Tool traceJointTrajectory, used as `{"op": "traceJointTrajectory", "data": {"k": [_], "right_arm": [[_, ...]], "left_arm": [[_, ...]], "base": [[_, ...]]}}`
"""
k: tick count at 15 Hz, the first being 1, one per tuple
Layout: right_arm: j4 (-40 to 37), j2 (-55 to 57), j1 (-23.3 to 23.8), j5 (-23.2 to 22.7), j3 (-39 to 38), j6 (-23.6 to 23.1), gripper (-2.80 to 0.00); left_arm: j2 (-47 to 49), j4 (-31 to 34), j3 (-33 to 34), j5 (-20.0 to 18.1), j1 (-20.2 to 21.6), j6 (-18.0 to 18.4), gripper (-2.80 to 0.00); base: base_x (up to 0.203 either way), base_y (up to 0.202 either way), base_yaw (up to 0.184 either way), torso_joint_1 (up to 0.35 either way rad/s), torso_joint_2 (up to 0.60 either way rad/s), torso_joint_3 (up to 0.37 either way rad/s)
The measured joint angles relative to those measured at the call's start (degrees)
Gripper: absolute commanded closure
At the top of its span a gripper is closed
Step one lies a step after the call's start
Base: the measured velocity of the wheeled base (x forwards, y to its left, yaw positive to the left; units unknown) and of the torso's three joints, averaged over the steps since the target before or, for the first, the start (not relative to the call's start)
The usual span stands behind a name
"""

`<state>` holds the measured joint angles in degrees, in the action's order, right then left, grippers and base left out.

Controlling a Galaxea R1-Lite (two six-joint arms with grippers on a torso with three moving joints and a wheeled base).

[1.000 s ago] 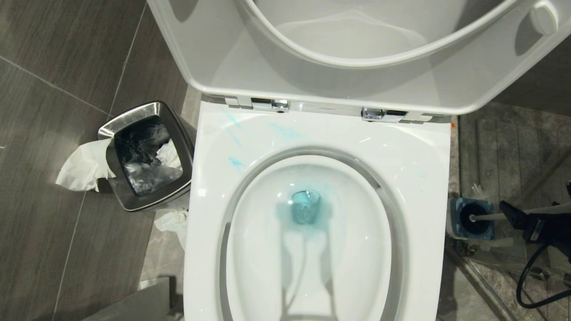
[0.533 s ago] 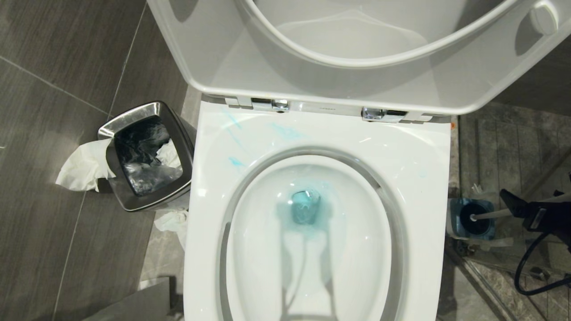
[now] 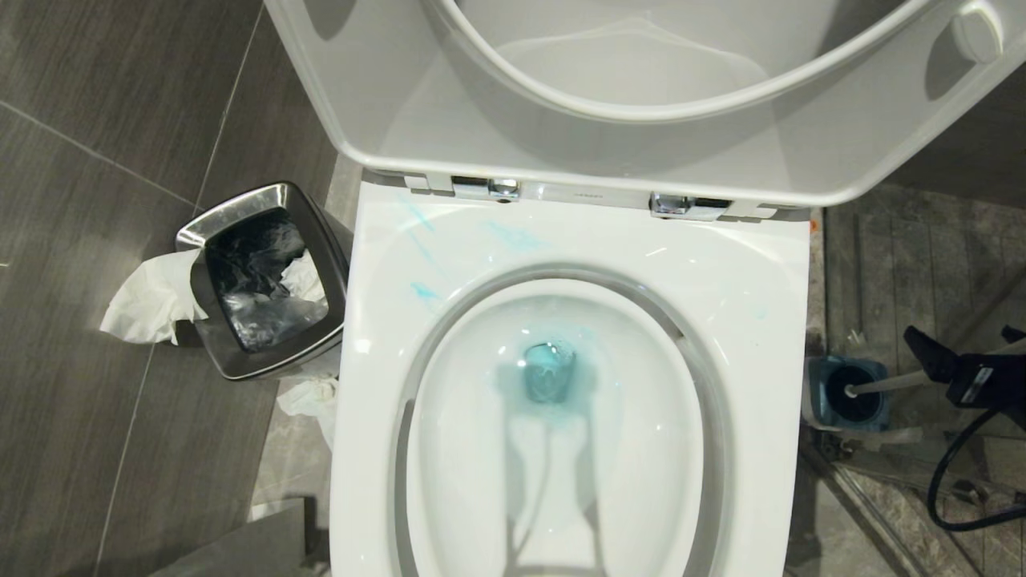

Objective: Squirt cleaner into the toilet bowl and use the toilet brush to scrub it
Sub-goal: Scrub the toilet bowl

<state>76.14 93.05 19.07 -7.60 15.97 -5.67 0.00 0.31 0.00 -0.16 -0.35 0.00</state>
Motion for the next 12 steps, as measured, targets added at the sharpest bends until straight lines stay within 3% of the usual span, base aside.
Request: {"op": "traceJointTrajectory", "data": {"k": [6,7,12], "right_arm": [[3.96,-0.80,0.02,-0.25,-3.33,1.87,-2.80],[4.07,-0.90,0.02,-0.42,-3.42,1.93,0.00],[4.97,-1.22,0.00,-0.75,-3.85,1.93,0.00]], "left_arm": [[0.00,0.02,0.00,0.00,0.00,0.00,0.00],[0.00,0.02,0.00,-0.02,0.00,0.00,0.00],[0.00,0.05,0.00,-0.05,0.00,0.00,0.00]], "base": [[0.000,0.000,0.000,0.000,0.00,0.000],[0.000,0.000,0.000,0.000,0.00,0.000],[0.000,0.000,0.000,0.000,0.00,0.000]]}}
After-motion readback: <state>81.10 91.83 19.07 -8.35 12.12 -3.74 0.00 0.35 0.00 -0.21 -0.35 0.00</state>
